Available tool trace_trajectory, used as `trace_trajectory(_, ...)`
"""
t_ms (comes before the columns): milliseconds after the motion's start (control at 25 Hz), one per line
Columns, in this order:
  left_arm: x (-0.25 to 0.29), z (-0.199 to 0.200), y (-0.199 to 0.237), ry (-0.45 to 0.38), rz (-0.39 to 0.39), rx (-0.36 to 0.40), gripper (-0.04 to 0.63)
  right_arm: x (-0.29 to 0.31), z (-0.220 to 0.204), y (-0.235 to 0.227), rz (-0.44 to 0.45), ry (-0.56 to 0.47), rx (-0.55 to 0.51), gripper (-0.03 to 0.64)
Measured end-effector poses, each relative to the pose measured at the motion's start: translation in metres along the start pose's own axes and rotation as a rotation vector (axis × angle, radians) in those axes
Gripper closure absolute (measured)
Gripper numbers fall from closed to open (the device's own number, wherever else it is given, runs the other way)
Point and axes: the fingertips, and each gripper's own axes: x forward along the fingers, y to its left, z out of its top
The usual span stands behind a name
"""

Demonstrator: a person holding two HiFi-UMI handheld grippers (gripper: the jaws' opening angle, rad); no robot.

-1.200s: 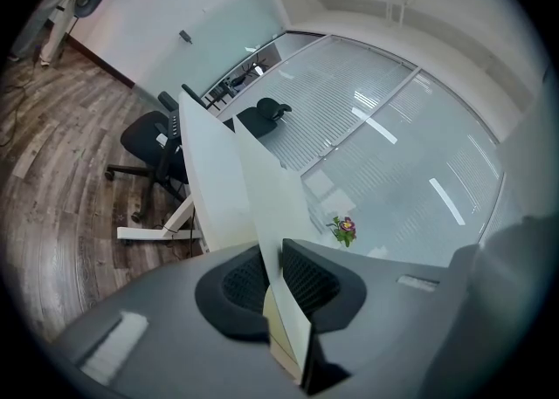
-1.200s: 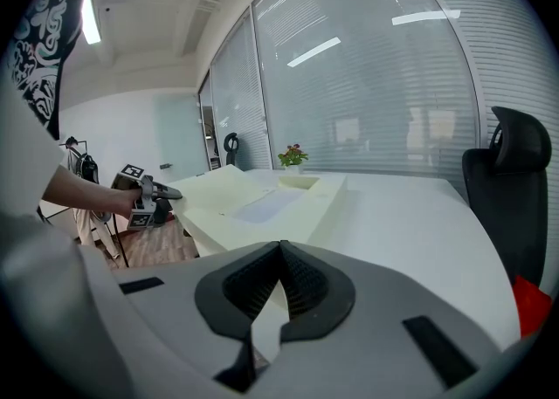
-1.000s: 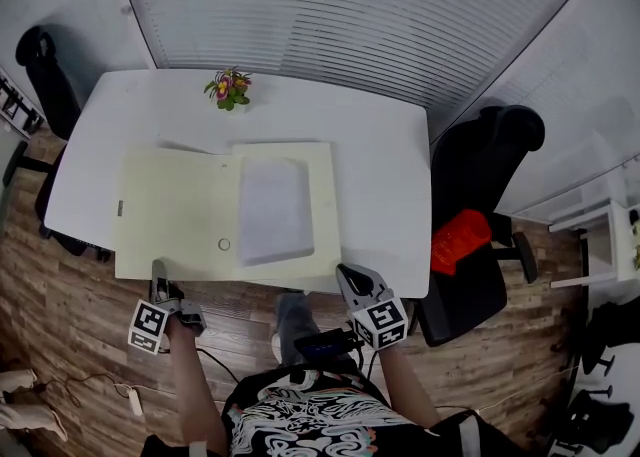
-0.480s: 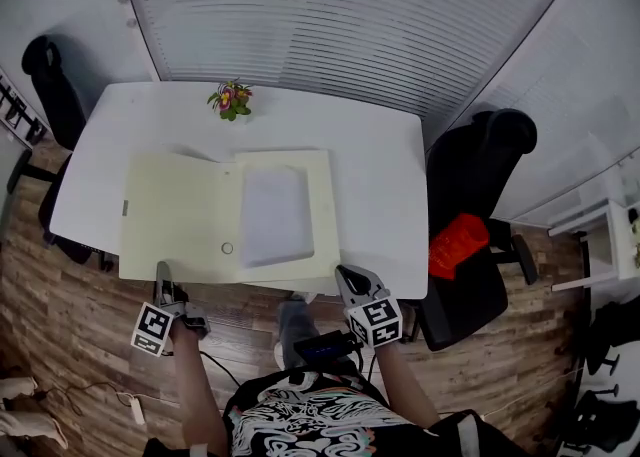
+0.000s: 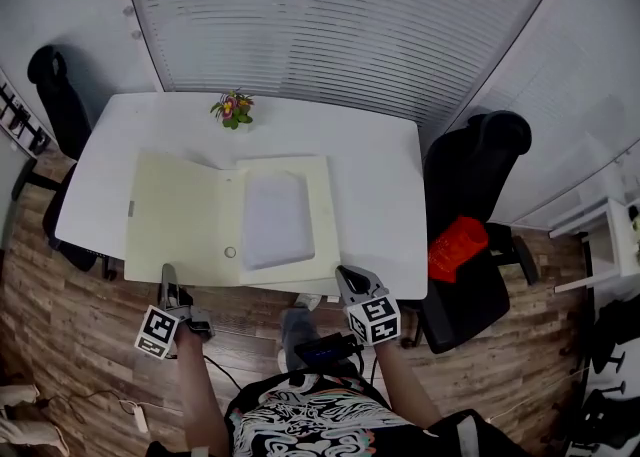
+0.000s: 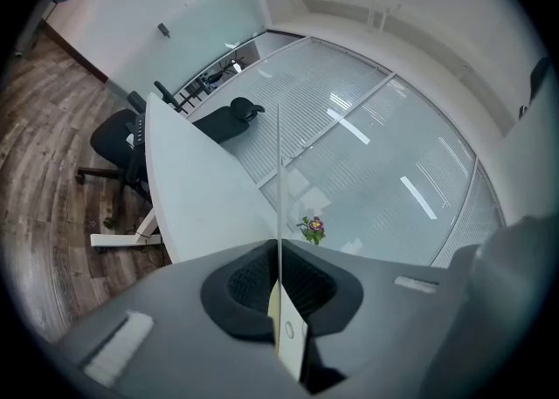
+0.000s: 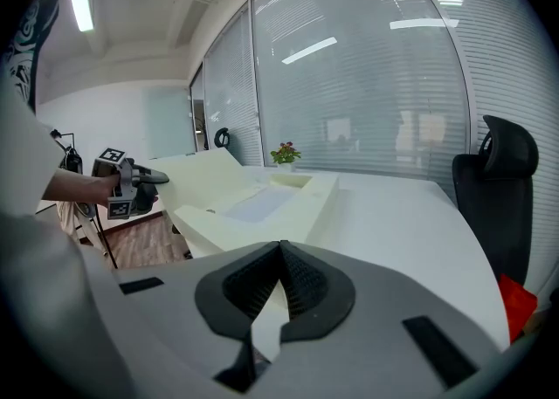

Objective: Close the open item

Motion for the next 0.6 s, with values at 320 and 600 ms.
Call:
trace_trajectory(320,0.001,0.003,-0.014,0.003,-0.034,0.03,0.594,0.003,0.001,0.001,-0.013,0.016,-0.006,0.614)
trace_trajectory(600,0.0,0.006,-0.033,0.011,-0.089,0.078,0.594,0.005,0.002,0.004,-0.015,0.025,-0.014,0.614)
